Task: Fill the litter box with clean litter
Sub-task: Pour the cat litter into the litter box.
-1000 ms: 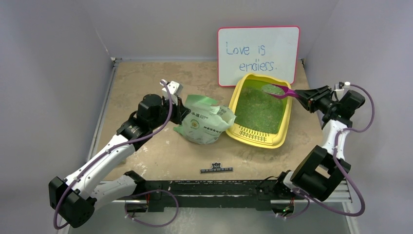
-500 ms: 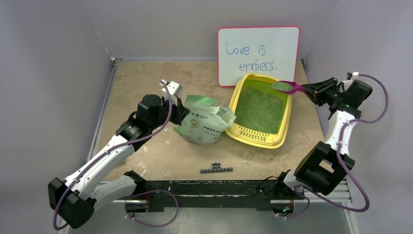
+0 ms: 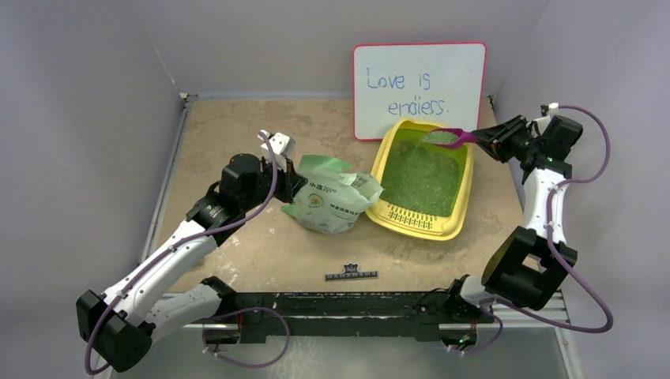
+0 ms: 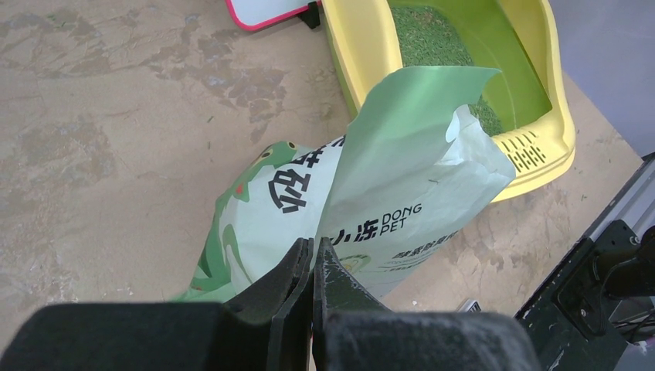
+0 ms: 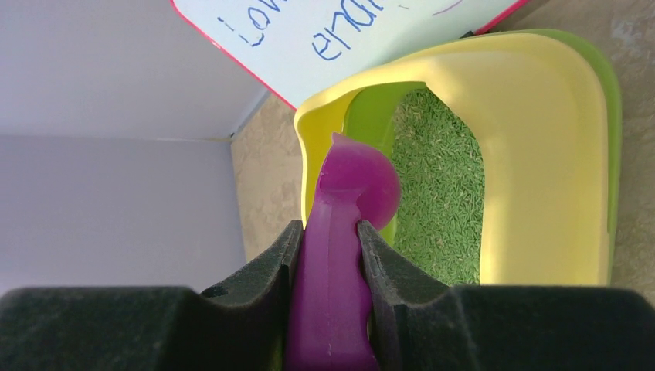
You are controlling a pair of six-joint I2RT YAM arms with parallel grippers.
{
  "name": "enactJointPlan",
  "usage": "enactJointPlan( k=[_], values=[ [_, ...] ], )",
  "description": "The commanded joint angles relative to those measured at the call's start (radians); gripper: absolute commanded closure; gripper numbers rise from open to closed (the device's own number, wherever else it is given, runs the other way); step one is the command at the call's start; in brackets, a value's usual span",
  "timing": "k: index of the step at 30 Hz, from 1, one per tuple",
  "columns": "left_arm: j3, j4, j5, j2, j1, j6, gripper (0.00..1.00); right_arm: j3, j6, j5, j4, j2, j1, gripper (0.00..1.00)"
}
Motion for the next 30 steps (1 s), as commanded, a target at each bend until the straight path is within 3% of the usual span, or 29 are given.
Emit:
enactJointPlan(
  k=[1, 11, 20, 30],
  values=[
    [0.027, 0.056, -0.015, -0.048, -0.001, 0.008, 1.00, -0.021, -0.017, -0.018, 0.009, -0.058, 0.007, 1.00],
    [0.025, 0.064, -0.012, -0.047, -0.001, -0.001, 1.00, -0.173, -0.096, -0.097, -0.153, -0.224, 0.005, 1.00],
    [0.022, 0.050, -0.009, -0.058, -0.001, -0.008, 1.00, -0.238, -0.178, 0.046, -0.328, -0.391, -0.009, 1.00],
    [0.021, 0.055, -0.013, -0.055, -0.001, -0.013, 1.00, -0.189, -0.276, 0.192, -0.494, -0.442, -0.054, 1.00]
  ],
)
